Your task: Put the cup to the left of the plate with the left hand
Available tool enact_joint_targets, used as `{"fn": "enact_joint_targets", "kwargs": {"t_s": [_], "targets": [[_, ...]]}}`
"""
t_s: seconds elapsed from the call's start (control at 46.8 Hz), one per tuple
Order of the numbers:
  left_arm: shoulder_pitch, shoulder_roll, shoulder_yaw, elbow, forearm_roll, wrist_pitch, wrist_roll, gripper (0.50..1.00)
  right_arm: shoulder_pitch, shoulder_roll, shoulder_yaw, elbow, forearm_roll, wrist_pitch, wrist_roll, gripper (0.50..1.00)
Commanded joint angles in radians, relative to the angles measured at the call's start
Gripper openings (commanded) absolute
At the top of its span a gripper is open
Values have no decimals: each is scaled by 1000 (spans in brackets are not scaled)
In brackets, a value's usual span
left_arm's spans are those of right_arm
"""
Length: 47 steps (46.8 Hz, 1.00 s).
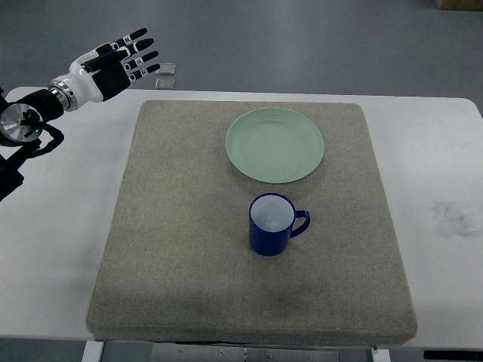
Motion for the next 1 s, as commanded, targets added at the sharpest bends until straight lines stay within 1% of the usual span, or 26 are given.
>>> {"fn": "enact_joint_targets", "kwargs": {"t_s": [0.0, 0.342, 0.534, 0.662, 0.726, 0.812, 0.876, 0.983], "targets": [[0, -5, 1, 0, -2, 0, -1, 999, 0, 0, 0, 0, 0, 0, 0, 932], [-3, -11, 1, 8, -2, -2, -14, 999, 0, 0, 0, 0, 0, 0, 0, 932], [-6, -11, 3, 25, 9, -20, -33, 999, 0, 0, 0, 0, 0, 0, 0, 932], [-6, -9, 8, 23, 14, -80, -34, 999, 0, 0, -2, 0, 0, 0, 0, 932], [-8, -9, 9, 23, 24, -98, -34, 999, 0, 0, 0, 0, 0, 0, 0, 932], [-6, -5, 9, 23, 72, -123, -36, 999, 0, 0, 0, 0, 0, 0, 0, 932], [-6, -2, 9, 20, 125, -157, -39, 999, 0, 0, 0, 0, 0, 0, 0, 932], [-5, 3, 8, 19, 193, -203, -74, 999, 0, 0, 0, 0, 0, 0, 0, 932]]}}
